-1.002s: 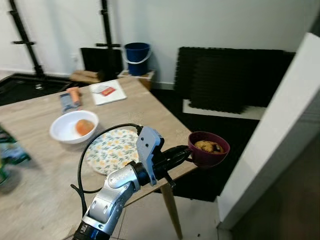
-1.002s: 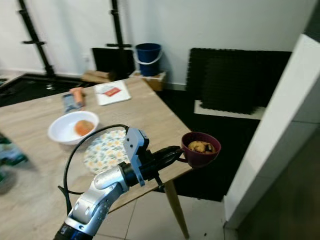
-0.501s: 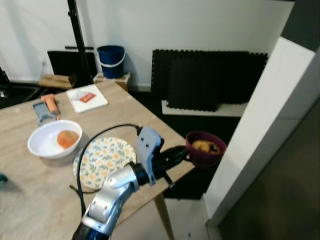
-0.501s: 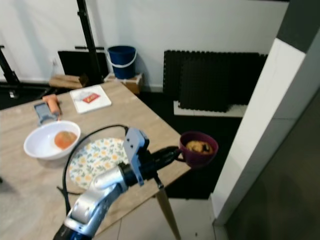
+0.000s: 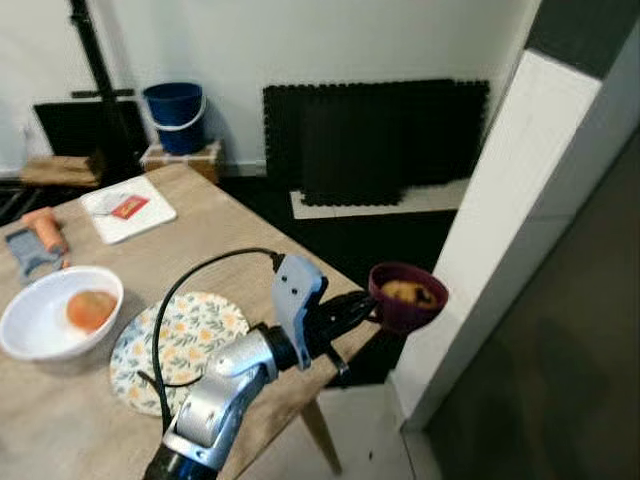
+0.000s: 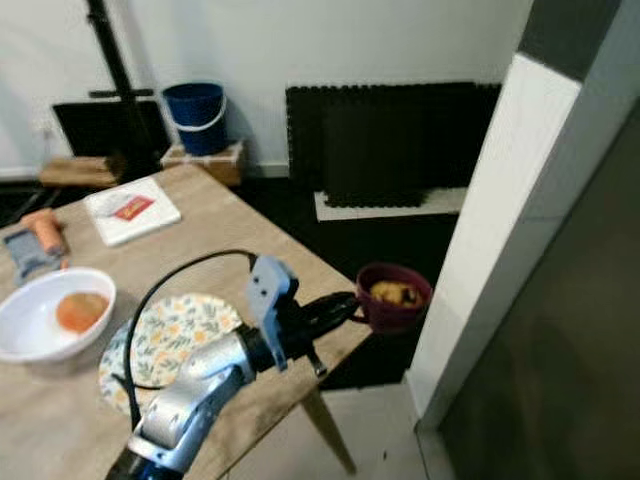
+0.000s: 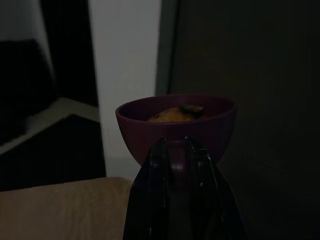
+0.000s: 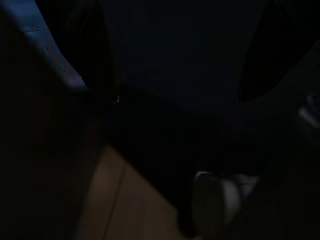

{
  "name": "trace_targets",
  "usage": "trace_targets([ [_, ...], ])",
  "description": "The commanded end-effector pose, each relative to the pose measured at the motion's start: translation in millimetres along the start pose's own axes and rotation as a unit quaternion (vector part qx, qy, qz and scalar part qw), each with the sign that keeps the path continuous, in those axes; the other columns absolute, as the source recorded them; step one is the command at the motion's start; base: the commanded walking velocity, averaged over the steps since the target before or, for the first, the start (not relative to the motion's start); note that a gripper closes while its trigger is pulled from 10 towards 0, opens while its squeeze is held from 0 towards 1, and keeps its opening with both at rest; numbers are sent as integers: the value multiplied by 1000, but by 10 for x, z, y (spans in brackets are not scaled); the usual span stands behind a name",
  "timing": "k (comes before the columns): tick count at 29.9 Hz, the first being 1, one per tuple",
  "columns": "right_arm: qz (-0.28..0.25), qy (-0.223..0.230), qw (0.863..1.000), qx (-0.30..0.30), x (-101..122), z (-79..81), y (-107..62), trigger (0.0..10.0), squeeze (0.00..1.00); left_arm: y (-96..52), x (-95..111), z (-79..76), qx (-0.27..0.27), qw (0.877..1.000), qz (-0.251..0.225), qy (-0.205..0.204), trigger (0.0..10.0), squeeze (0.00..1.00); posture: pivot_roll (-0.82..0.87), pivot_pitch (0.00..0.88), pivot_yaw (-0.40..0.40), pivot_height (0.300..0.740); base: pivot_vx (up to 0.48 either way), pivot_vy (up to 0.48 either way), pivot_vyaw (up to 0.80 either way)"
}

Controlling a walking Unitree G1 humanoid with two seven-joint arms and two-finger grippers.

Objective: Restocking fridge

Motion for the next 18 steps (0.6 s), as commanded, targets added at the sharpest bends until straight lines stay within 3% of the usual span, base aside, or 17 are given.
trace_targets([
  [1, 3, 2, 1000, -2, -23, -13, -5, 10000, 0, 16, 38, -20, -6, 1000, -2, 11, 10000, 0, -39, 38, 16, 740, 0, 0, -756],
  [3, 2, 4, 1000, -2, -22, -11, -4, 10000, 0, 15, 32, -22, -6, 1000, 0, 11, 10000, 0, -38, 38, 16, 740, 0, 0, -669],
  [11, -3, 4, 1000, -3, -11, -12, -4, 10000, 0, 21, -2, -45, -7, 1000, 11, 9, 10000, 0, -39, 35, 17, 740, 0, 0, 0],
  [18, -3, 5, 1000, -2, -14, -14, -5, 10000, 0, 24, -48, -50, -4, 1000, 20, 6, 10000, 0, -40, 35, 17, 740, -335, 0, 0],
])
Point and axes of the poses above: a point about 5 cm out from each wrist's last joint towards the gripper, its own y axis pointing out of the wrist towards the gripper, its own x axis along the axis of the wrist's last joint, z = x × y, the point moved 2 cm from there along y, pointing out of the wrist towards the gripper, and after that the axes turned 1 degree about y, right-handed, at the moved point
